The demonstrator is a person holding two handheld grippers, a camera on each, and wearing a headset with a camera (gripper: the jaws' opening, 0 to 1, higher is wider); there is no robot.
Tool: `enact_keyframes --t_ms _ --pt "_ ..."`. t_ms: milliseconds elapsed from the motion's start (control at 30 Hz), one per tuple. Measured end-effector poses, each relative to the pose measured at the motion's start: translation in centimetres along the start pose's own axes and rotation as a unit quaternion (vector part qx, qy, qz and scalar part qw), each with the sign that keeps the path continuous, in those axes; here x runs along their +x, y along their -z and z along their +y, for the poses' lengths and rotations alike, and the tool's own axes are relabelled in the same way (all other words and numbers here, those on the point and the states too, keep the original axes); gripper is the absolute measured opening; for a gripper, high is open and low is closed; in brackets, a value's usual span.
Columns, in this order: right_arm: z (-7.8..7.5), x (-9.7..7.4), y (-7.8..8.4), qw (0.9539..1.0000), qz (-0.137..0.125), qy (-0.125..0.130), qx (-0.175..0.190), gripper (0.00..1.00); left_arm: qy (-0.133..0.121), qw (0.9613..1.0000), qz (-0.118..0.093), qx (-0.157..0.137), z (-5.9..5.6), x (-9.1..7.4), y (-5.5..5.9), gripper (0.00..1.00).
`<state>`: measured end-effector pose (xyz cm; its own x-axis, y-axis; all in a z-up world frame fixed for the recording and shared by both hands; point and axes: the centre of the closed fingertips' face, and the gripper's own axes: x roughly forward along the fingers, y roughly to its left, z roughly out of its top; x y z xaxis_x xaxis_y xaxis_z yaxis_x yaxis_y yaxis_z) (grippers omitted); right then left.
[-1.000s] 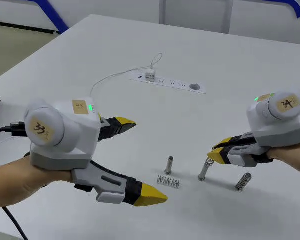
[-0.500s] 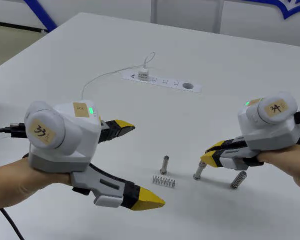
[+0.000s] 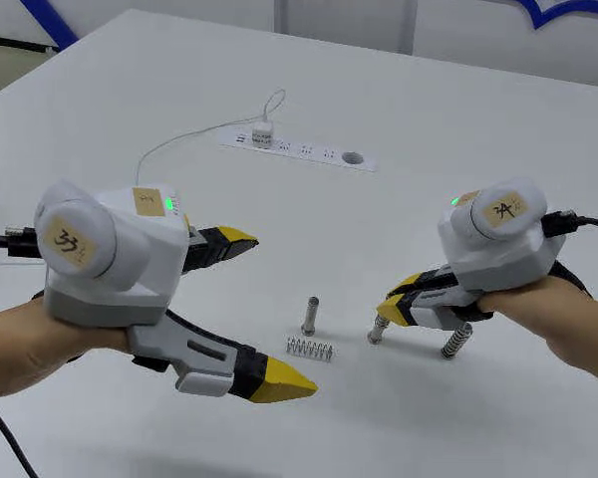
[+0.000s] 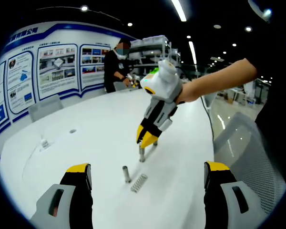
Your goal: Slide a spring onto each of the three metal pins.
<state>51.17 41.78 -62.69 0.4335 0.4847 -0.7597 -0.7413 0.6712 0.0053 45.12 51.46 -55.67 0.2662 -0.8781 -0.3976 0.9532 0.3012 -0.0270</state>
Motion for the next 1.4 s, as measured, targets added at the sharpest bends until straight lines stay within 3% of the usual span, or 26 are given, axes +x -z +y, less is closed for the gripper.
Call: enact_keyframes --t_ms 267,567,867,1067,1267,1400 --pt "0.1 0.2 0.5 0.9999 -0.003 -0.007 0.008 0.11 0.004 1.0000 0.002 -0.007 0.0 0.8 -0.2 1.00" --pt "0.4 1.3 1.5 0.9995 0.009 -0.026 -0.014 0.12 -0.022 0.9997 0.007 -0.012 0.8 0.7 -0.9 1.00" --pt "0.5 1.8 1.6 0.9988 0.014 -0.024 -0.041 0.12 -0.032 0.9993 0.012 -0.013 0.8 0.3 -1.0 1.00" --pt "0.4 1.5 1.7 0.9986 0.013 -0.023 -0.045 0.12 -0.030 0.9995 0.008 -0.010 0.7 0.2 -1.3 1.00" --pt "0.4 0.5 1.6 0.9980 0.011 -0.023 -0.058 0.19 -0.027 0.9996 0.003 -0.010 0.7 0.3 -1.4 1.00" --pt "0.5 -1.1 0.5 0.9981 -0.012 -0.017 -0.059 0.20 -0.024 0.9997 0.004 -0.006 0.6 0.2 -1.2 1.00"
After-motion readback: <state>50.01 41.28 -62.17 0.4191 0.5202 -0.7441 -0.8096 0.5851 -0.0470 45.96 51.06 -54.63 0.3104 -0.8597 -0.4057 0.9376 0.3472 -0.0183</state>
